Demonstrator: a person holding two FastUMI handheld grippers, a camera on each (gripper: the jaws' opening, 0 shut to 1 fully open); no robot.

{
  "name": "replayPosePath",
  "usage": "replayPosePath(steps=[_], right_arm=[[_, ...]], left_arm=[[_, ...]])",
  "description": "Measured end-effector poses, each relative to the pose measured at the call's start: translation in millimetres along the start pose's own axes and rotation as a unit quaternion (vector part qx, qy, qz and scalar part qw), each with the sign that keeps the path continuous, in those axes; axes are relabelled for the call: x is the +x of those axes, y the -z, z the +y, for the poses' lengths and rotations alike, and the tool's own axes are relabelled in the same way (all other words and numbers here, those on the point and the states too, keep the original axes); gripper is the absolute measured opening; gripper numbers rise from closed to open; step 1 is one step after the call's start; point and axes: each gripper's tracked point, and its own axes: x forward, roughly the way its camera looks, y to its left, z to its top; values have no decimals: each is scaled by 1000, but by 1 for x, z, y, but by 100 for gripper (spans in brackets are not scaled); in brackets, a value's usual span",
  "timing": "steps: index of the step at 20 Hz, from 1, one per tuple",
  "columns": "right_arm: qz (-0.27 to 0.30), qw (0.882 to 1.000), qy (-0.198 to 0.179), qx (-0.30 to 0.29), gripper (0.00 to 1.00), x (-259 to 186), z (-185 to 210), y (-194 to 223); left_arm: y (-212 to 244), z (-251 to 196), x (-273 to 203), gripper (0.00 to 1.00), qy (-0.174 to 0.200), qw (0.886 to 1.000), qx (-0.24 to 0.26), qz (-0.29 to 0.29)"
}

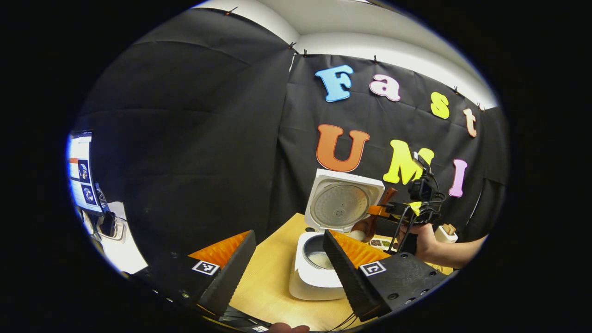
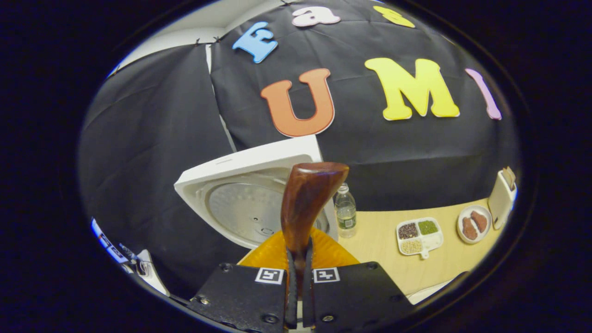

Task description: Close the left gripper, press the button to open the rice cooker; take a wooden spoon from the chopstick holder with the right hand, scoop a spoonful of rice and pour it into the rice cooker, then put the wooden spoon back into the chopstick holder.

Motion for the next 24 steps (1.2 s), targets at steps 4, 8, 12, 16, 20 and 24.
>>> replayPosePath(steps=[4,8,12,16,20,24], right_arm=[[-17,997,-7,-74,10,-2,18,-8],[-29,990,-21,-139,10,-7,38,-10],[-45,976,-41,-211,10,-16,61,-10],[-59,965,-54,-248,10,-23,75,-9],[-60,964,-57,-252,10,-27,76,-8],[-62,968,-60,-236,10,-33,76,-13]], left_arm=[[6,-3,-1,94,9,1000,-3,5],[8,-6,-4,94,18,1000,-9,8],[13,-9,-5,94,30,999,-12,12],[13,-11,-9,94,38,999,-8,11],[10,-12,-9,94,41,999,-8,7],[7,-11,-11,94,40,999,-10,0]])
